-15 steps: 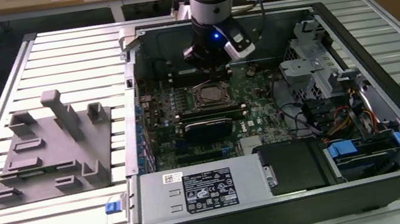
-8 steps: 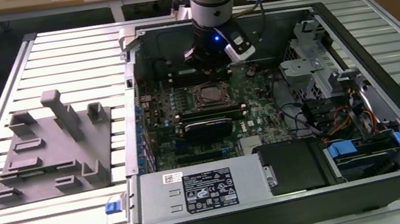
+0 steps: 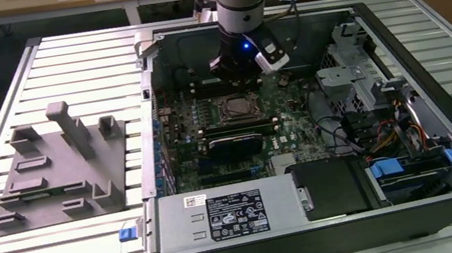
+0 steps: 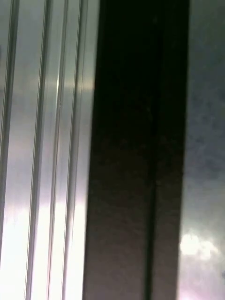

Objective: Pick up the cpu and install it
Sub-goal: 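Install the first cpu locking lever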

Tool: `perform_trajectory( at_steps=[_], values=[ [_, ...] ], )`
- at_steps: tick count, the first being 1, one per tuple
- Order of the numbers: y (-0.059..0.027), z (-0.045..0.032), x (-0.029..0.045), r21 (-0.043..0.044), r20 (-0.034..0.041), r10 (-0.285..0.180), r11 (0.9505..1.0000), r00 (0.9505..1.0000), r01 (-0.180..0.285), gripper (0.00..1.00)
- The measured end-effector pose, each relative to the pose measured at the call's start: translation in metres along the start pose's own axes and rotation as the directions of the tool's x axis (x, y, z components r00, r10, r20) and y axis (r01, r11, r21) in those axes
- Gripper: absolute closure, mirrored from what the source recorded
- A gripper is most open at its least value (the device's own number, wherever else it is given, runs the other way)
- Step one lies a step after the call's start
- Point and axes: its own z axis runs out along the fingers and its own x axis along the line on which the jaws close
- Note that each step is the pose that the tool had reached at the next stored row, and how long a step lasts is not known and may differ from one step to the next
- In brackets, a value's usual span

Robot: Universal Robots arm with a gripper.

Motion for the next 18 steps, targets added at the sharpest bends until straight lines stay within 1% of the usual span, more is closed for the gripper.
perform_trajectory(
  at_steps=[2, 10, 12, 14, 15, 18],
  values=[
    [-0.0001, 0.0012, -0.0003, 0.0, -0.0001, 0.0, 1.0, 1.0, 0.0, 0.89],
    [0.0, 0.0005, -0.0005, 0.0009, -0.0002, 0.0, 1.0, 1.0, 0.0, 0.89],
    [0.0, 0.0005, -0.0005, 0.0043, -0.0002, 0.0, 1.0, 1.0, 0.0, 0.89],
    [-0.0001, 0.0009, -0.0006, 0.0119, -0.0007, 0.0, 0.9999, 1.0, 0.0, 0.89],
    [-0.0002, 0.0015, -0.0007, 0.0142, -0.0008, 0.0, 0.9999, 1.0, 0.0, 0.89],
    [-0.0003, 0.0032, -0.001, 0.0177, -0.0009, 0.0, 0.9998, 1.0, 0.0, 0.89]
  ],
)
